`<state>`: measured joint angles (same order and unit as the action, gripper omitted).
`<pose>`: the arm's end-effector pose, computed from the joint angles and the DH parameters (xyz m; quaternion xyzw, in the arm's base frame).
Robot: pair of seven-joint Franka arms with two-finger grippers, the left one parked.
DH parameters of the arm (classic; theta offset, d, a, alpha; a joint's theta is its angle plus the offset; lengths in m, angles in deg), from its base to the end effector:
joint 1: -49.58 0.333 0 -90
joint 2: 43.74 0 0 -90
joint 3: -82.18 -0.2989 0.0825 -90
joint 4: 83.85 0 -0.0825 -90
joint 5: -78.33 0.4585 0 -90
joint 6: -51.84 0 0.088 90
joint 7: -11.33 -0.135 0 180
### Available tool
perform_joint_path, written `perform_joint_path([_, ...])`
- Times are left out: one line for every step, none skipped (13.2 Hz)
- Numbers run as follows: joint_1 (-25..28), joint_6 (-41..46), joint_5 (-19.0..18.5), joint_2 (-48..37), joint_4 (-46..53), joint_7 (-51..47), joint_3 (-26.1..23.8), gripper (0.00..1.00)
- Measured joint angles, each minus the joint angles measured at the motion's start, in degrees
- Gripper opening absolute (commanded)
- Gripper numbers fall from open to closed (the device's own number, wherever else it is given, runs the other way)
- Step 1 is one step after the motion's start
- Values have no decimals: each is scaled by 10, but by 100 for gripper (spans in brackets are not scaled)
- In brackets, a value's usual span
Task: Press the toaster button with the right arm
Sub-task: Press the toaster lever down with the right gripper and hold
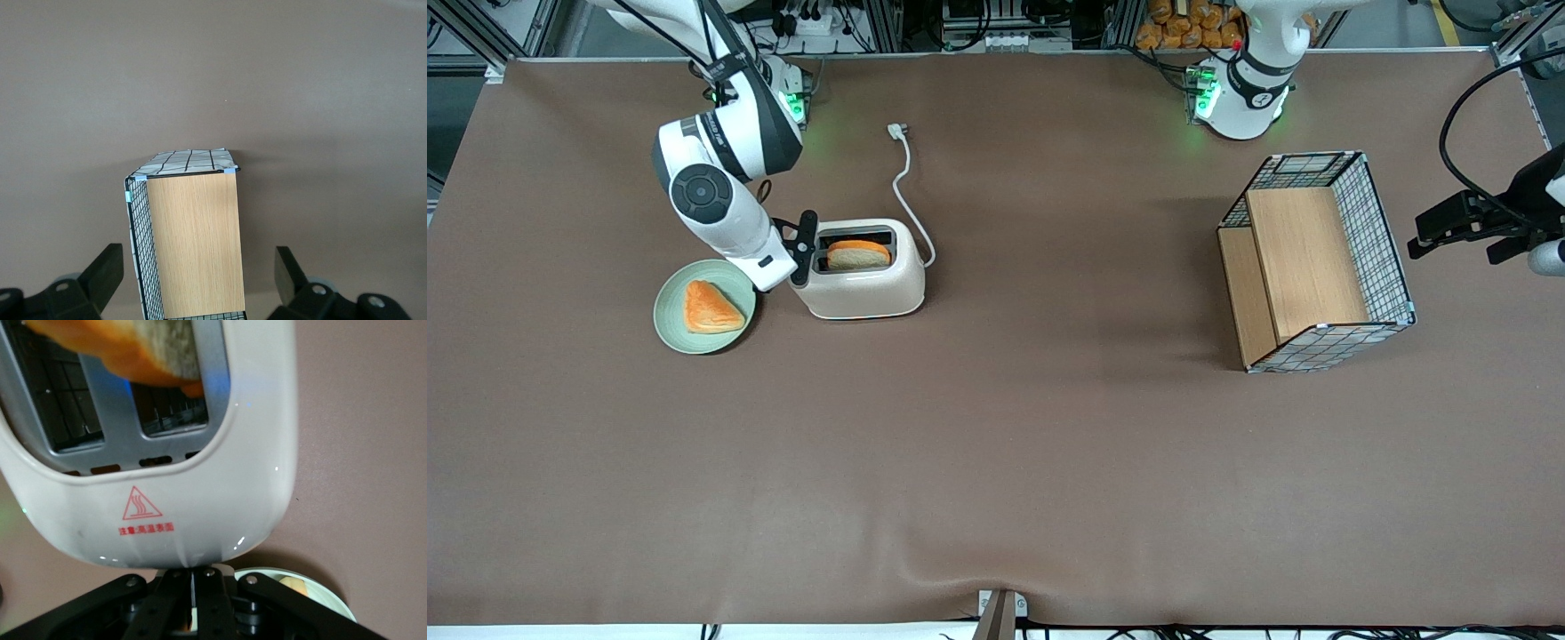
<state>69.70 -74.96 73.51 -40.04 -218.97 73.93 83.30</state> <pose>0.4967 0.1659 0.1850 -0.7335 -0.6708 0.1088 0.0096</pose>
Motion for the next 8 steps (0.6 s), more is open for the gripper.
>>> perform_joint_path([-1,-3,0,1,-1,4,0,0])
perform_joint_path([-2,-11,0,2,-4,16,0,0])
perform_joint_path([-3,-19,0,3,-8,22,0,0])
perform_joint_path([-4,-26,0,4,-11,28,0,0])
perform_joint_path([-6,-32,0,5,-15,30,0,0])
perform_joint_path([-6,-35,0,6,-16,30,0,0])
perform_joint_path([-6,-35,0,6,-16,30,0,0])
perform_joint_path([-6,-35,0,6,-16,30,0,0])
